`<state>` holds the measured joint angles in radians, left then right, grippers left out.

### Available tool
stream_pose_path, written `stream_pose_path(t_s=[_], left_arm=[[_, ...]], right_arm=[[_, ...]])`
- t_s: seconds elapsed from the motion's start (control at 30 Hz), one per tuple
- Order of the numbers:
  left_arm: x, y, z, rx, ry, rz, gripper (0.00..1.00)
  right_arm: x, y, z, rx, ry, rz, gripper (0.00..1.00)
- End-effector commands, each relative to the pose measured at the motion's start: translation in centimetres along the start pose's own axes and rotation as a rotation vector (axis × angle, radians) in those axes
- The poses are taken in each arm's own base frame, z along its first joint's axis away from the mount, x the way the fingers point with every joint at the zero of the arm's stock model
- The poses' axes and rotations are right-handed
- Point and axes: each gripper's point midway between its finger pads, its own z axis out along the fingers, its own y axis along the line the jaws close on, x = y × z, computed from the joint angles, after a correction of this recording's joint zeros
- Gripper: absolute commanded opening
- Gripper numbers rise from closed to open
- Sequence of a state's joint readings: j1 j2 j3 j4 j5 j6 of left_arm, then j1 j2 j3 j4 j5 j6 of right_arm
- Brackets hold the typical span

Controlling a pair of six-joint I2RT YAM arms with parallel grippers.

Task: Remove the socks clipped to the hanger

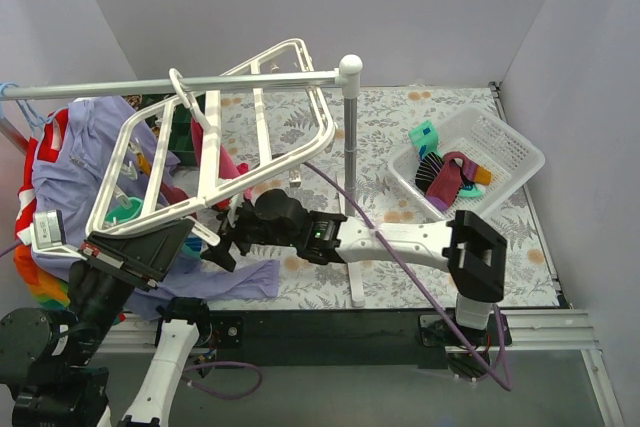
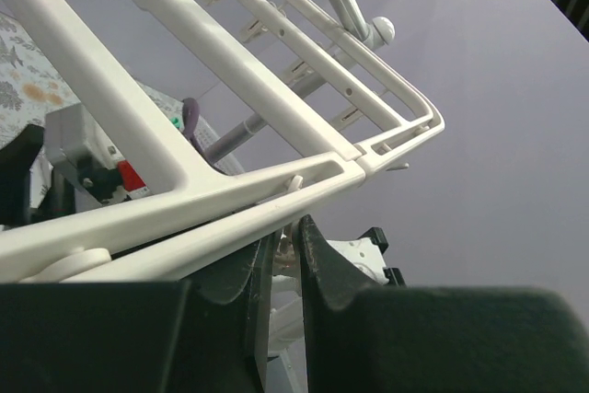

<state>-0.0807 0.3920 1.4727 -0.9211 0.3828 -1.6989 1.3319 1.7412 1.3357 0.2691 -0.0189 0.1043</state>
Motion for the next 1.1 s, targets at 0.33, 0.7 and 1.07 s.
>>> stream_pose_path(t_s=[0.33,0.7,1.07], left_arm=[[0.6,-0.3,0.5,-0.005,0.057,-0.027,0.0],[2.8,-3.3,-0.7,0.174,0.199,0.055,0.25],[4.3,-12.5,-7.3,0.555,0.312,0.295,0.71]], right_arm=[[-5.2,3.5,8.4,-0.235,-0.185,-0.06,0.81],[-7.5,10.0,3.7,-0.535,-0.163,0.017,0.02],[-11.1,15.3,-6.2,-0.825,-0.125,0.121,0.04]])
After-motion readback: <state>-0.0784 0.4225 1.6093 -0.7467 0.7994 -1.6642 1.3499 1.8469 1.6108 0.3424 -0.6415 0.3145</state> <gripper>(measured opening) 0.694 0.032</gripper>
